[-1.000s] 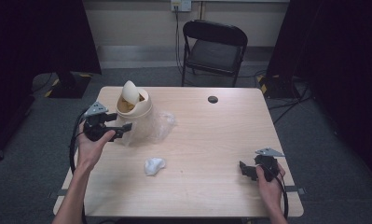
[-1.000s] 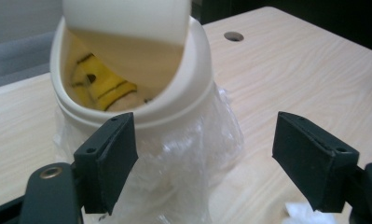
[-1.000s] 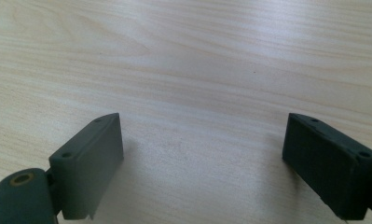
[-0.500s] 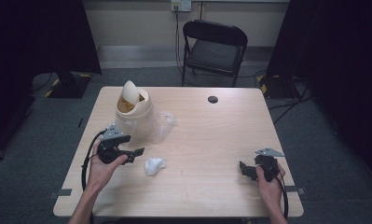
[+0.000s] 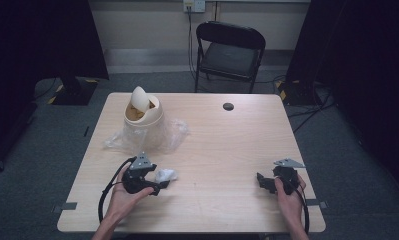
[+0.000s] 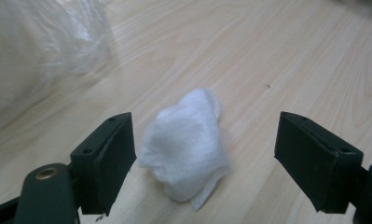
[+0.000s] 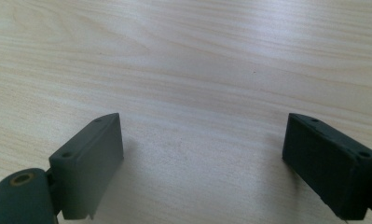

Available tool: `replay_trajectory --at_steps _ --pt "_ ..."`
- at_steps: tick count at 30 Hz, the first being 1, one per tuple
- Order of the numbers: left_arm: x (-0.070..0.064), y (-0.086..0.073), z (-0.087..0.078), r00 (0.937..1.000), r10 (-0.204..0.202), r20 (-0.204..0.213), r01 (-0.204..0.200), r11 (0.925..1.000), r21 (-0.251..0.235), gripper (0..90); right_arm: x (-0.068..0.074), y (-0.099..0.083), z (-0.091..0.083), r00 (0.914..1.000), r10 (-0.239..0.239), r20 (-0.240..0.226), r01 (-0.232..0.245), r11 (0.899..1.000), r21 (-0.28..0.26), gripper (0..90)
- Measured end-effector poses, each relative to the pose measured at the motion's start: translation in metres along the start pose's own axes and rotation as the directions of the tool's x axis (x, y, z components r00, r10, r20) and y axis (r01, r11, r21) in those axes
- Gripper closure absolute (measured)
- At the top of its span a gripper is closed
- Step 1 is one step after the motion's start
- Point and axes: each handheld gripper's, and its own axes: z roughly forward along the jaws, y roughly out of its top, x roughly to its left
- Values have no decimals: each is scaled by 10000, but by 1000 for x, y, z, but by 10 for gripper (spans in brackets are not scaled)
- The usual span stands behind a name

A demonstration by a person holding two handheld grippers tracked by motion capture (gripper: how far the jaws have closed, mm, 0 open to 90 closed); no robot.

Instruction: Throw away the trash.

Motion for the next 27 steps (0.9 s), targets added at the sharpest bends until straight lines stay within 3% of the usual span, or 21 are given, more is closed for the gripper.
replay_trajectory --at_steps 5,8,12,14,19,24,27 --pt "0 -7 11 9996 -298 31 297 9993 228 204 0 0 0 10000 27 -14 -27 10000 1 113" --pt "-1 -6 13 9998 -141 -127 144 9996 257 215 0 0 0 10000 20 -21 -20 10000 1 112" --pt "-3 -6 23 9998 139 -155 -131 9984 542 276 0 0 0 10000 18 -20 -18 10000 1 112" --pt "-3 -7 28 9985 351 -414 -319 9966 762 332 0 0 0 10000 17 -18 -17 10000 1 112" --pt "-2 -8 30 9987 225 -461 -185 9962 853 400 0 0 0 10000 10 -16 -10 10000 0 113" --pt "-2 -10 34 9960 532 -719 -455 9934 1048 495 0 0 0 10000 12 -17 -12 10000 0 113" --pt "0 -10 34 9965 379 -749 -304 9946 989 536 0 0 0 10000 7 -18 -7 10000 -2 113"
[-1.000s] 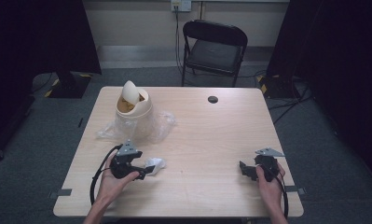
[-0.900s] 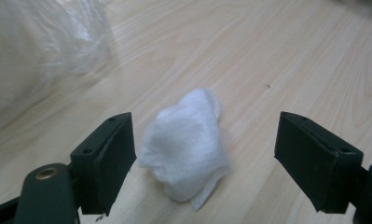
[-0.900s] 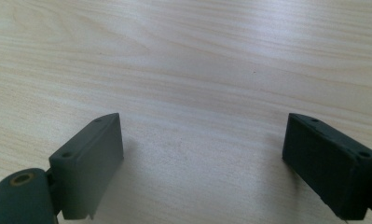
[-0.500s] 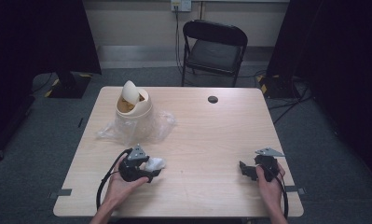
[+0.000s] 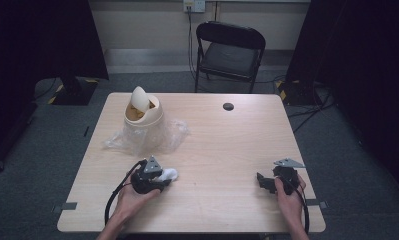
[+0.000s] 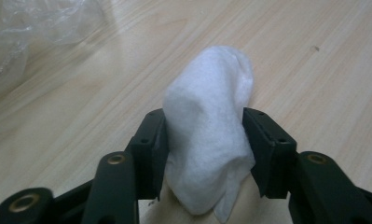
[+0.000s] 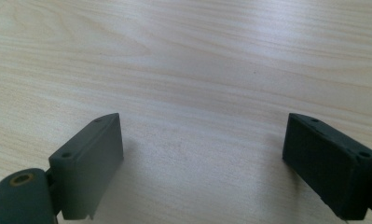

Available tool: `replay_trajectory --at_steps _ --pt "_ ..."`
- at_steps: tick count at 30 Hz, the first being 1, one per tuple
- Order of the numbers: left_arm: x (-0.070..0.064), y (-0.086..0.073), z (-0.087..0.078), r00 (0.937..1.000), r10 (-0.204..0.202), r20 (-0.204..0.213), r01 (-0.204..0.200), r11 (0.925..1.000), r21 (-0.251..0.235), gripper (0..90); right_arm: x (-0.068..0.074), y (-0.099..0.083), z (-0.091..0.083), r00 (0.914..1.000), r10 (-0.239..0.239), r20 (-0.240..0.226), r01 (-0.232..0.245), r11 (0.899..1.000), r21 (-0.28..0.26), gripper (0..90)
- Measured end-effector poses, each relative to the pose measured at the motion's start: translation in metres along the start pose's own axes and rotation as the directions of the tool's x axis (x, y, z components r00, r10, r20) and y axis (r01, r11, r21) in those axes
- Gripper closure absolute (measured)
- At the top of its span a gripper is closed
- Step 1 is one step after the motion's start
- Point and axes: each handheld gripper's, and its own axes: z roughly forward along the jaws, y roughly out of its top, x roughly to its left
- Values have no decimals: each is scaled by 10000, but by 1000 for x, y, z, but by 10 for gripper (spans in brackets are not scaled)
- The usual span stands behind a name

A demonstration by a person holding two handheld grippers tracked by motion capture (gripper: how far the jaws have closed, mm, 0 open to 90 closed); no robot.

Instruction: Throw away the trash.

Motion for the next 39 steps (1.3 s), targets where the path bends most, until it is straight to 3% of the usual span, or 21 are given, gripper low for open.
replay_trajectory --at_steps 5,7,11,16,17,19,23,27,33,39 --pt "3 0 0 9998 -53 -205 52 10000 -38 620 0 0 0 10000 3 1 -3 10000 -1 113" --pt "5 0 0 9996 -249 -162 246 9996 -164 691 0 0 0 10000 5 -1 -5 10000 2 112" --pt "8 -1 -2 9992 -367 -157 365 9992 -134 743 0 0 0 10000 3 0 -3 10000 1 113" --pt "9 -1 -4 9988 -489 -51 487 9982 -353 760 0 0 0 10000 4 0 -4 10000 2 113" --pt "9 -1 -5 9973 -734 33 735 9964 -423 761 0 0 0 10000 2 0 -2 10000 1 113" --pt "11 -1 -7 9979 -647 -20 645 9966 -508 761 0 0 0 10000 4 0 -4 10000 2 112" --pt "15 -3 -15 9950 -994 -63 985 9916 -837 761 0 0 0 10000 4 0 -4 10000 1 113" --pt "21 -5 -23 9940 -1093 -57 1081 9887 -1041 764 0 0 0 10000 2 1 -2 10000 1 113" --pt "31 -9 -33 9881 -1539 -79 1513 9786 -1395 766 0 0 0 10000 2 0 -2 10000 1 113" --pt "35 -11 -38 9860 -1667 -78 1634 9739 -1578 766 0 0 0 10000 4 0 -4 10000 2 113"
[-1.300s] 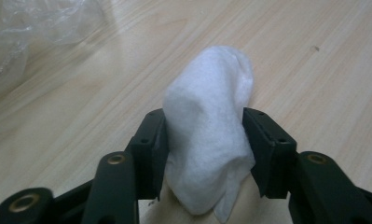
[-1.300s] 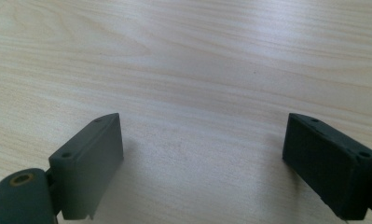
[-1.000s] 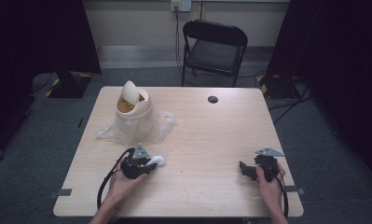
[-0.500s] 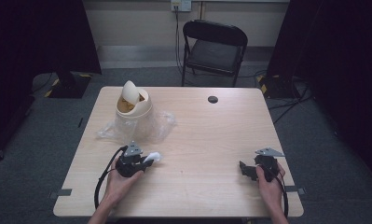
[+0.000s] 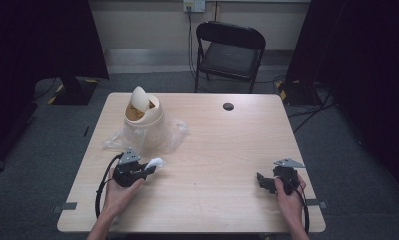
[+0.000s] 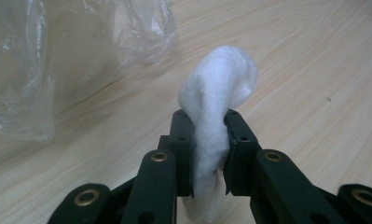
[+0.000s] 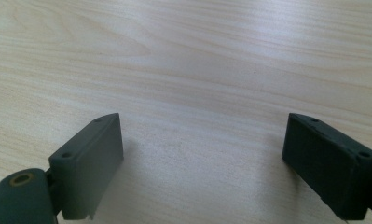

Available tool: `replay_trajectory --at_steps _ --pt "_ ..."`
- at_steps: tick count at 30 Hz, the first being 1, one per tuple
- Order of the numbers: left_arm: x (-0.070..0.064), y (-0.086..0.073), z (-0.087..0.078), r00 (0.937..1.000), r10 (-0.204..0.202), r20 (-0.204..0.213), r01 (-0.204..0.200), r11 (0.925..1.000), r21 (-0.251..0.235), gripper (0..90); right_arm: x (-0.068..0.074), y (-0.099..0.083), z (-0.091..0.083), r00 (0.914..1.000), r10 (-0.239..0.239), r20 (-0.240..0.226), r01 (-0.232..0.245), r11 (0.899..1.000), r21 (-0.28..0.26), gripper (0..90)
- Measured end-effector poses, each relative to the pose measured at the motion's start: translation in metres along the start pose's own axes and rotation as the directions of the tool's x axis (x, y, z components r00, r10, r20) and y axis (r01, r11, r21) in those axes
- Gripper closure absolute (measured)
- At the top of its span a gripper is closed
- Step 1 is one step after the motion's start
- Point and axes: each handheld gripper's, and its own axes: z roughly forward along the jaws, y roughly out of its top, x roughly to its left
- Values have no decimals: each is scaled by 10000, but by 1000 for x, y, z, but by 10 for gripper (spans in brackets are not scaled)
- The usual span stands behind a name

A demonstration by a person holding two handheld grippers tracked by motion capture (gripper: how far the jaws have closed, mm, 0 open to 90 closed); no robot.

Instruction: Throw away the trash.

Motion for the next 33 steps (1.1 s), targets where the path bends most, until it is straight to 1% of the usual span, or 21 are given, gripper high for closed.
replay_trajectory --at_steps 5,9,10,17,21,23,24,29,33 --pt "0 1 -3 10000 -14 21 14 10000 -95 765 0 0 0 10000 -1 0 1 10000 0 113" --pt "1 4 -8 9996 -166 227 172 9995 -272 765 0 0 0 10000 0 0 0 10000 0 112" --pt "1 5 -9 9998 -71 198 76 9996 -265 766 0 0 0 10000 1 1 -1 10000 0 113" --pt "8 12 -22 9995 -228 230 244 9972 -702 765 0 0 0 10000 2 -1 -2 10000 1 113" --pt "14 11 -22 9994 -308 172 318 9977 -600 765 0 0 0 10000 4 -3 -4 10000 1 112" --pt "15 12 -22 9997 -212 101 217 9986 -481 765 0 0 0 10000 4 -1 -4 10000 0 113" --pt "16 13 -23 9995 -287 128 294 9980 -554 765 0 0 0 10000 5 -1 -5 10000 0 112" --pt "22 24 -34 9998 -191 -111 181 9965 -822 765 0 0 0 10000 4 -1 -4 10000 1 112" --pt "29 32 -42 9990 -386 -219 359 9932 -1107 765 0 0 0 10000 4 -1 -4 10000 1 112"
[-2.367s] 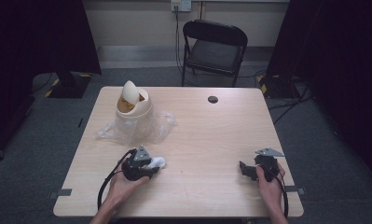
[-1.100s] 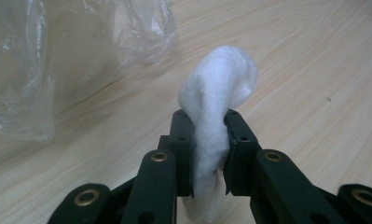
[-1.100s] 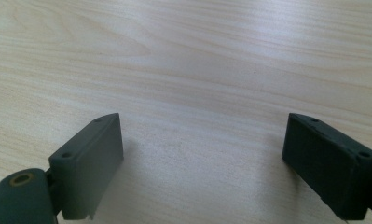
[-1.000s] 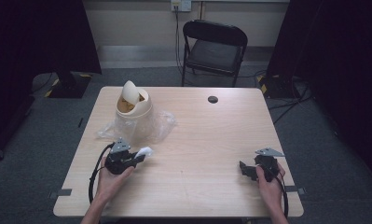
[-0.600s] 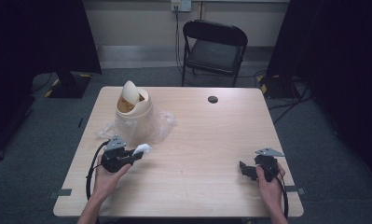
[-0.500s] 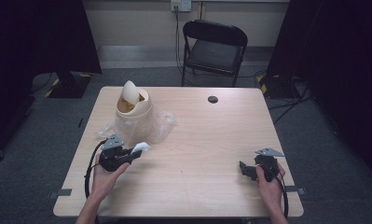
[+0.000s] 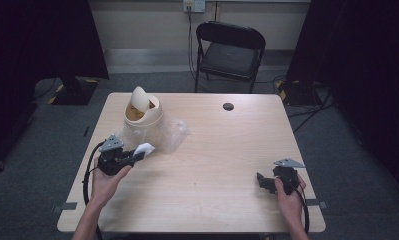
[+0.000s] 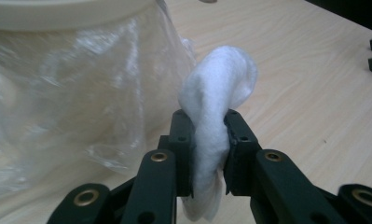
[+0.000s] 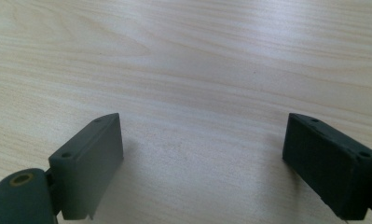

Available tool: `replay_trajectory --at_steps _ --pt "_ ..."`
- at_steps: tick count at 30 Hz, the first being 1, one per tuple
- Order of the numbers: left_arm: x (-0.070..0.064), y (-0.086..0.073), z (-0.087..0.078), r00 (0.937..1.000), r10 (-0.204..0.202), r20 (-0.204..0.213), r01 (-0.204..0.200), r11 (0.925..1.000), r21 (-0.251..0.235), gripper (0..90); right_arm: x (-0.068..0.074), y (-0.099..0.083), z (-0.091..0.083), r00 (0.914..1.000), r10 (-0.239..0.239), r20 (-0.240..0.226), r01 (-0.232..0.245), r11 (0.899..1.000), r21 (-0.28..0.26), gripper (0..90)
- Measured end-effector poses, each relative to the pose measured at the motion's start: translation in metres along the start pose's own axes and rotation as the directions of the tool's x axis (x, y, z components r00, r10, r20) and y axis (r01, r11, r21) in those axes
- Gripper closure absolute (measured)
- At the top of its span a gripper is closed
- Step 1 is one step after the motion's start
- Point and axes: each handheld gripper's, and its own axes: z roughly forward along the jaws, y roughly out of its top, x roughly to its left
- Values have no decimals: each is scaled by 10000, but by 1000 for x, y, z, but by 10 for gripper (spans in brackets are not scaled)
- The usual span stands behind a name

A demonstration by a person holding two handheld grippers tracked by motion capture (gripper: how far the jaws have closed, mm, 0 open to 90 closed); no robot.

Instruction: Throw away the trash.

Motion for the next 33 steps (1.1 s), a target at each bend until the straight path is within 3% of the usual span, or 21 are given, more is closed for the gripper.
replay_trajectory --at_steps 13,23,33 --pt "12 14 -17 9995 -183 -267 173 9991 -379 763 0 0 0 10000 1 -2 -1 10000 2 112" --pt "16 32 -21 9988 76 -486 -98 9989 -466 762 0 0 0 10000 -2 -4 2 10000 9 112" --pt "25 51 -24 9982 71 -595 -113 9974 -709 762 0 0 0 10000 -1 -4 1 10000 3 112"
